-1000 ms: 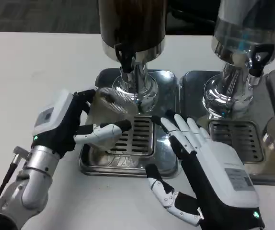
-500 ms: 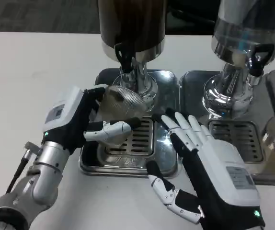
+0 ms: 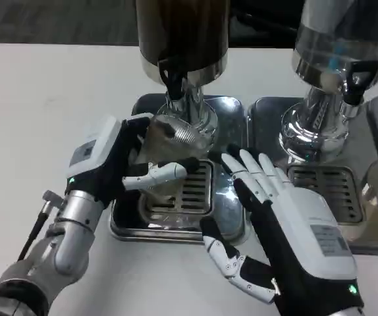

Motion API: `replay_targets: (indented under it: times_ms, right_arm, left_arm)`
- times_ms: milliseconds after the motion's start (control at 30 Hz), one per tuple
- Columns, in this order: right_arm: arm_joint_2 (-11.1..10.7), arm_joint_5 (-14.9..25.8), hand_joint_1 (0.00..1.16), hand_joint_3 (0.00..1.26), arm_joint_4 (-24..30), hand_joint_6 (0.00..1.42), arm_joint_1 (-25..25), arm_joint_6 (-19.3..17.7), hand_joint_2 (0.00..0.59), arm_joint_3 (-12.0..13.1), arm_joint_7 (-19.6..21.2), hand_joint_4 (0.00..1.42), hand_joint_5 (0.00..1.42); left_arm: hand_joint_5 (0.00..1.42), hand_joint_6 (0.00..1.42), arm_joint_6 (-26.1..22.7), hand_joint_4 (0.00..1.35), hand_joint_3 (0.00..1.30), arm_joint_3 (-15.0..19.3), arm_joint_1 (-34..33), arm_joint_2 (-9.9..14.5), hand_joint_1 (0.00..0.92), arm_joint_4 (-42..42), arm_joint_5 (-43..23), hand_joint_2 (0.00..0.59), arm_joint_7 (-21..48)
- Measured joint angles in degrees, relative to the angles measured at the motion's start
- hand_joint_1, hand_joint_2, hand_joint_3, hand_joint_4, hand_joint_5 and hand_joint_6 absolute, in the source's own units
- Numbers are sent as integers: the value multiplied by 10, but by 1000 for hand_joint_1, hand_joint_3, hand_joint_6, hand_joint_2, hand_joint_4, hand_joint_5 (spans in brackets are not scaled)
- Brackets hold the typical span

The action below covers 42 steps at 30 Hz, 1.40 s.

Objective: Grasp the cup under the faucet to collect the drink, then remove the cup.

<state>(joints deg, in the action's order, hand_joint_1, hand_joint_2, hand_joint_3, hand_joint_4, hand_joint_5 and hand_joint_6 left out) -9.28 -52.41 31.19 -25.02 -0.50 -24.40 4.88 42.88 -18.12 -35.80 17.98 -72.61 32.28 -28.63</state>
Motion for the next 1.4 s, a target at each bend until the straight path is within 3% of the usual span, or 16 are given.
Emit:
replay_targets:
  times_ms: [767,1400]
  right_arm:
    - [5,4,484,125,-4,46,1,0,474,0,0,54,3]
    - [4,20,480,125,-16,47,15,0,474,1,0,56,19]
  left_arm:
    - [983,1215,-9,758,673,-23,-10,-7,363,-2,9,42,6]
    - [982,1192,-7,757,674,-12,13,-13,305,-2,6,63,-42]
